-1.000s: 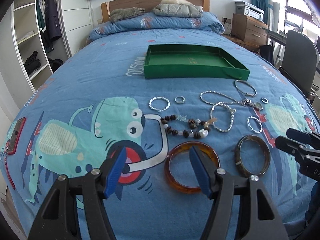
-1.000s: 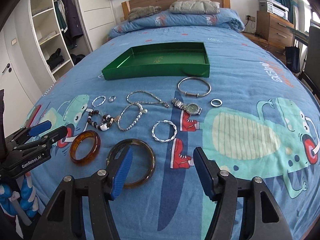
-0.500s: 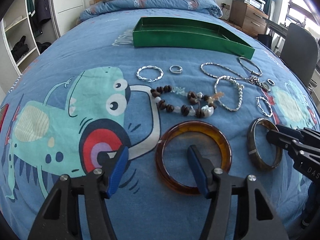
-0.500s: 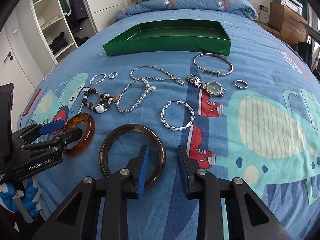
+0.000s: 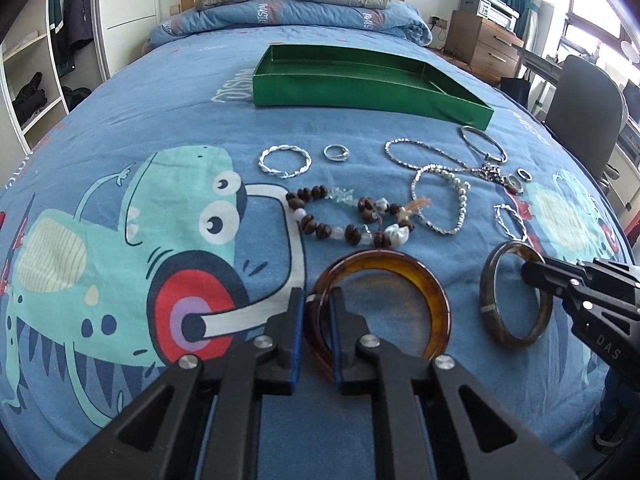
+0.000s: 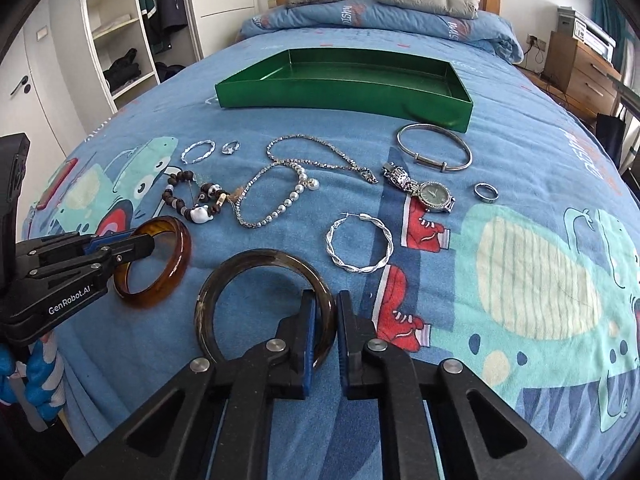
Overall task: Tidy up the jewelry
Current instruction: 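Grasp the amber bangle with the left tool while the right tool grasps the dark brown bangle, then place the amber bangle in the green tray with the left tool while the right tool places the dark bangle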
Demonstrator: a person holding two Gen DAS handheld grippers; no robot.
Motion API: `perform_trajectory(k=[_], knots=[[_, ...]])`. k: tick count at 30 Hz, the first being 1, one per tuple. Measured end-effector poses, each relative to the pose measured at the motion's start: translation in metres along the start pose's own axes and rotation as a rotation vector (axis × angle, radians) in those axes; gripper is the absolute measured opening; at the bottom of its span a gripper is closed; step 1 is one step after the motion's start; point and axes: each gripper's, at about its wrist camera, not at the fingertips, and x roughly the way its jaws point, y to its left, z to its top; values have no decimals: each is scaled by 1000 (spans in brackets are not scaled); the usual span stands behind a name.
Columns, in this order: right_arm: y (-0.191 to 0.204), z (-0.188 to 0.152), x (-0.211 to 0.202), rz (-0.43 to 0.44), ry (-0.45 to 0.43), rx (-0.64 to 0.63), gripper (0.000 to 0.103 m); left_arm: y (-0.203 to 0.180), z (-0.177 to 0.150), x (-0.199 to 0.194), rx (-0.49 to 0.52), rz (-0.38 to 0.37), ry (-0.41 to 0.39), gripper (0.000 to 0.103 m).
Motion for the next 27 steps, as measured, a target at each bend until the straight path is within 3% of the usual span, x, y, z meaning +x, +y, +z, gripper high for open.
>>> perform_trajectory(k=[7,15,19,23,27], knots=[[-10,21,-43,-20,-116,25,9,2,34,-42,-8,23,-124,10],[-41,109,-74,-57,-302,61,9,20,134,-47,-61,76,-240,10],[-63,165,-49,-68,-325,98,9,27,188,-13,-99,89,-226,10],[-86,204,4,-72,-270,156,9,30,223,39,-124,91,-168,10],[-100,222,59,-75,-187,183,9,25,238,91,-107,115,-101,10]])
